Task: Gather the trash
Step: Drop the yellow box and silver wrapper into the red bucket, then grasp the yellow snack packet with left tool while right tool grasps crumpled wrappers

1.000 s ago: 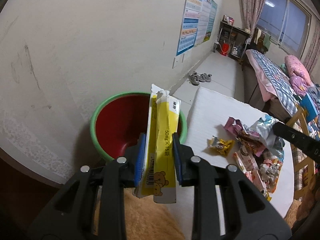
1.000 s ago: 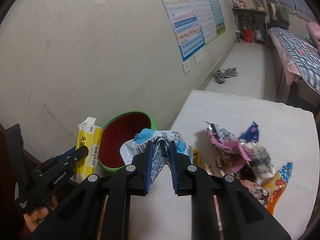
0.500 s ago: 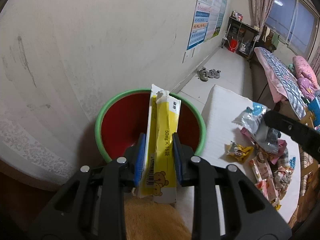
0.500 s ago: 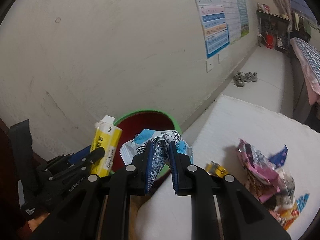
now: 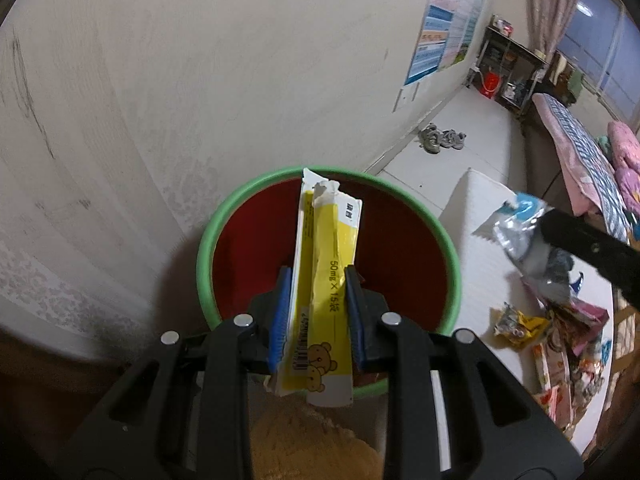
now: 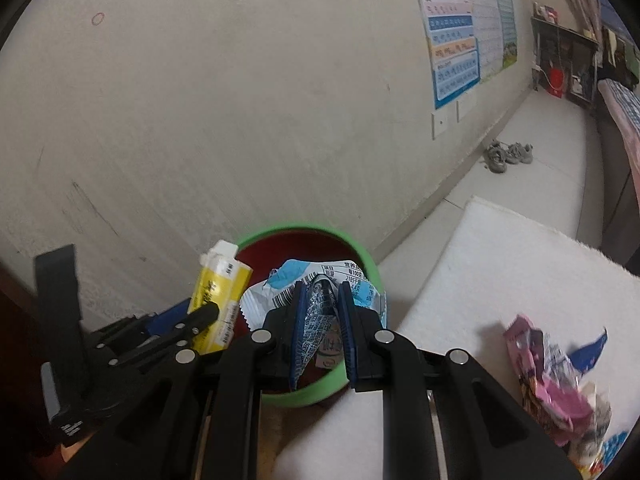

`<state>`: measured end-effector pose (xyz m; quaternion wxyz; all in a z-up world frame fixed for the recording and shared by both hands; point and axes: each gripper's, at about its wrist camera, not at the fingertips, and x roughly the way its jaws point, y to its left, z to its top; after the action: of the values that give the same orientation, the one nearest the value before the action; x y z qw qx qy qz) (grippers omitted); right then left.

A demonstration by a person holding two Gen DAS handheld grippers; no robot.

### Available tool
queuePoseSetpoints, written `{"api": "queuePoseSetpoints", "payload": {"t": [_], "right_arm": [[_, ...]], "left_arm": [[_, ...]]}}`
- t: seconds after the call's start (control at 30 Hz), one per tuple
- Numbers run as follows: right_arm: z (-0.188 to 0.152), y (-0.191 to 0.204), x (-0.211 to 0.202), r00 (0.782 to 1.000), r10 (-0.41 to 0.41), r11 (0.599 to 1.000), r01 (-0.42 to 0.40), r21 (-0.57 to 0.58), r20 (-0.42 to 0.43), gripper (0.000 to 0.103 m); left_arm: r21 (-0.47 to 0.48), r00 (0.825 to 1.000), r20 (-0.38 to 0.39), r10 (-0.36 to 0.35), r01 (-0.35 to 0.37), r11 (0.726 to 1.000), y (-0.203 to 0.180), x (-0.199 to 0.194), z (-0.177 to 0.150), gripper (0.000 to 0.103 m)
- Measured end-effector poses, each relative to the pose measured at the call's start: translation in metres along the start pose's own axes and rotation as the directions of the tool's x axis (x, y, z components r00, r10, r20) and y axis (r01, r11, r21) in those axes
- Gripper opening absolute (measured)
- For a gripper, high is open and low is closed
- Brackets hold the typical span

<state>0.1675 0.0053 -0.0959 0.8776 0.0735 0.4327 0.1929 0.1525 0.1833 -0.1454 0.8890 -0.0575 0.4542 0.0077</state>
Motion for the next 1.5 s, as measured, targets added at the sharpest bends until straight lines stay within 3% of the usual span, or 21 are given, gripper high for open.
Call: {"api": "queuePoseSetpoints", "payload": {"t": [0.2, 0.33, 0.4, 0.47, 0.53, 0.63, 0.97, 1.23, 1.5], "right_arm": [[0.008, 0.007, 0.009, 1.0, 0.025, 0.999, -0.025, -0.026, -0.003, 0.017], [0.008, 0.003, 0.014, 0.999, 0.034, 0.999, -0.034, -0.01, -0.002, 0.023], [0.008, 0.002, 0.016, 0.999, 0.038, 0.999, -0.039, -0.006, -0.008, 0.023], [0.008, 0.002, 0.017, 0.999, 0.042, 0.999, -0.042, -0.009, -0.008, 0.025], [0.008, 0.003, 0.016, 0.999, 0.047, 0.999, -0.048, -0.011, -0.003, 0.033], [0.008, 0.001, 0.014, 0.998, 0.062, 0.998, -0.061, -0.011, 0.013, 0.047], [-0.017, -0.02, -0.032, 0.998, 0.048, 0.998, -0.049, 0.04, 0.031, 0.047], [-0.07, -0.035, -0.08, 0.999, -0.035, 0.999, 0.035, 0.021, 0.034, 0.049], [-0.115, -0.059, -0.116, 0.996, -0.088, 0.992, 0.084, 0.089, 0.034, 0.049]], "left_arm": [[-0.018, 1.0, -0.01, 0.004, -0.005, 1.0, 0.006, 0.008, 0.003, 0.025], [-0.011, 1.0, -0.013, 0.017, -0.017, 1.0, 0.007, 0.012, 0.006, 0.027], [-0.013, 1.0, -0.009, 0.023, -0.023, 1.0, 0.006, 0.013, 0.007, 0.033], [-0.01, 0.999, 0.007, 0.043, -0.043, 0.999, 0.005, 0.012, 0.006, 0.05], [-0.011, 0.998, 0.018, 0.059, -0.059, 0.998, 0.005, 0.012, 0.006, 0.062], [-0.018, 0.997, 0.03, 0.068, -0.068, 0.998, 0.004, 0.011, 0.006, 0.067], [0.023, 0.994, 0.078, 0.073, -0.075, 0.997, -0.011, -0.015, 0.001, 0.069], [0.045, 0.991, 0.126, 0.046, -0.052, 0.998, -0.039, -0.054, -0.012, 0.071], [0.062, 0.991, 0.133, 0.022, -0.03, 0.998, -0.066, -0.077, -0.039, 0.074]]}}
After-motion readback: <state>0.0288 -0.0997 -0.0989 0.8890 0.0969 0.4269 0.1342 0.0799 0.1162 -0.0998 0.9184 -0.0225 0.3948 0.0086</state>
